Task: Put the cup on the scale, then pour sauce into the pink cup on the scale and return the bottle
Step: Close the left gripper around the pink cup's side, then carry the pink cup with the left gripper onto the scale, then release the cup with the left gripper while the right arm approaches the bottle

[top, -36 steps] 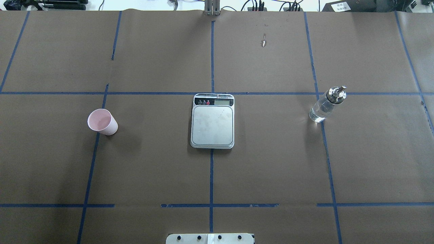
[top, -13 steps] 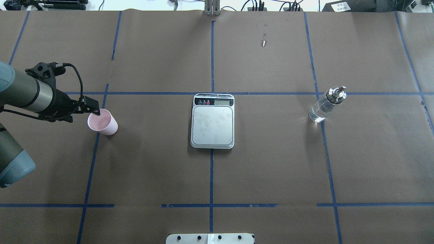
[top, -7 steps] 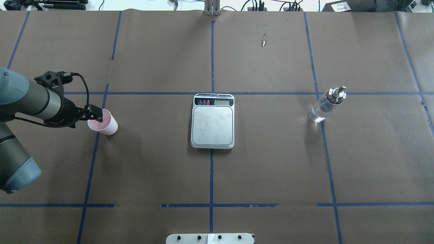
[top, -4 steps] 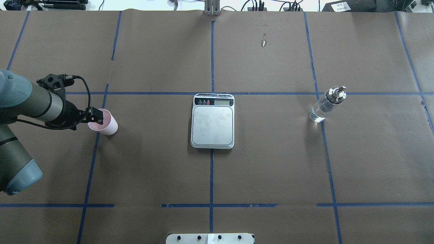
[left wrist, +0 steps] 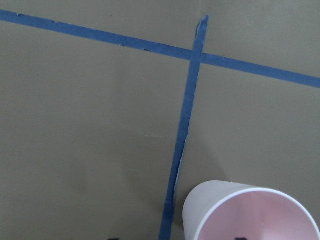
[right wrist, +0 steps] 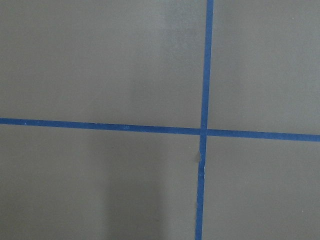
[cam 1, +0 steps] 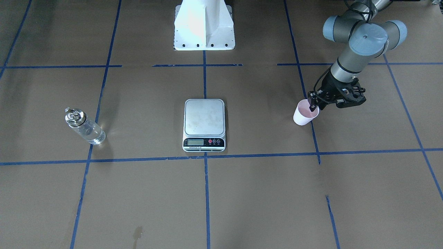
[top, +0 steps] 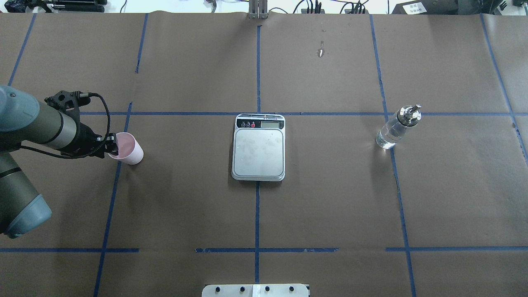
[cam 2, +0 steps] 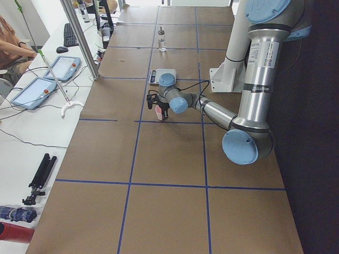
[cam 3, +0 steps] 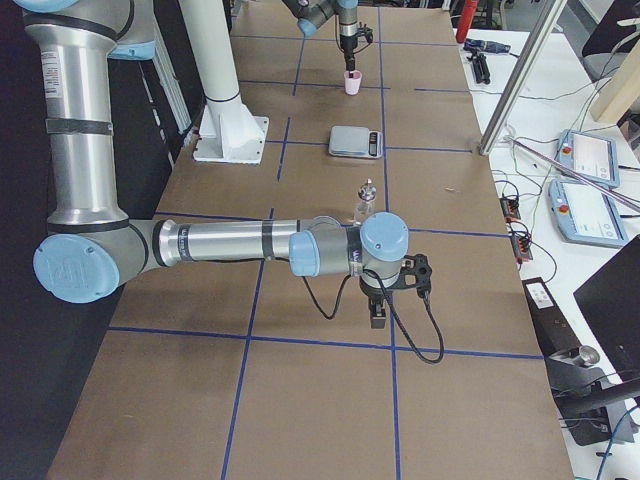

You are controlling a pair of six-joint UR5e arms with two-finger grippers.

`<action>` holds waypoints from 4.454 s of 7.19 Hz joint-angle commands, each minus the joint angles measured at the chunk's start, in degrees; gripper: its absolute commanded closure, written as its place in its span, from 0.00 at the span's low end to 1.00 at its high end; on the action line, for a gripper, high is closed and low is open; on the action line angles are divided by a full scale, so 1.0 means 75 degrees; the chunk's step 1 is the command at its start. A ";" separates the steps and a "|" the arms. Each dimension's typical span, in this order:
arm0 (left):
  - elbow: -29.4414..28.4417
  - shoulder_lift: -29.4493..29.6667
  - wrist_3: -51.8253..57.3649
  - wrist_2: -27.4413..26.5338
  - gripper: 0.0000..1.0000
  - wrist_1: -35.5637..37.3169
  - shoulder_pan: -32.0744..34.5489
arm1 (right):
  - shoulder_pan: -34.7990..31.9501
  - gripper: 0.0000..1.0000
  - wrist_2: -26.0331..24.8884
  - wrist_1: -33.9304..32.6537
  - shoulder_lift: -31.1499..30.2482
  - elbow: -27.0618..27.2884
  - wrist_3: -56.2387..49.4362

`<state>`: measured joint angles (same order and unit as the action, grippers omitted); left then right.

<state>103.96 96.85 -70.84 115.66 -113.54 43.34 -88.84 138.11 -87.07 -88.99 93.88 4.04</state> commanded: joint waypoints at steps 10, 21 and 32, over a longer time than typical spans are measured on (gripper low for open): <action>0.2053 0.1645 0.0023 0.0513 1.00 0.3623 0.0034 | -0.0002 0.00 0.0171 -0.0004 0.0052 -0.0002 0.0012; -0.1709 0.5438 -0.2249 0.0200 1.00 0.3314 -0.1266 | -0.0002 0.00 0.0089 0.0090 0.0017 0.0080 0.0316; -0.1607 0.5404 -0.2274 0.0070 0.00 0.2880 -0.1220 | -0.0014 0.00 0.0113 0.0089 0.0052 0.0080 0.0340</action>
<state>90.02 137.67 -87.93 116.29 -92.14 33.90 -88.87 138.91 -86.43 -88.62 94.23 6.51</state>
